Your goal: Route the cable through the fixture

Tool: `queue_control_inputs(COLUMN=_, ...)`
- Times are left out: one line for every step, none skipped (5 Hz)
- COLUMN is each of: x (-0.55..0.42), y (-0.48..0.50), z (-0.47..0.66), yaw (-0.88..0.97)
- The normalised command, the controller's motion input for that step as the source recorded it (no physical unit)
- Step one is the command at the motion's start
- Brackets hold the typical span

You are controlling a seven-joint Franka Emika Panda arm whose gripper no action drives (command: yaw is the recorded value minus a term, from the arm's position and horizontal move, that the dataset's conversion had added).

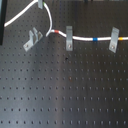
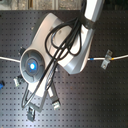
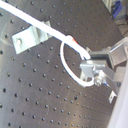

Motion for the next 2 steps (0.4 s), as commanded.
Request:
queue_control_inputs(x=-0.166, y=0.144, z=0.34, yaw=0.61)
queue_control_inputs(x=-0.216, y=0.111, z=0.38, yaw=0.67)
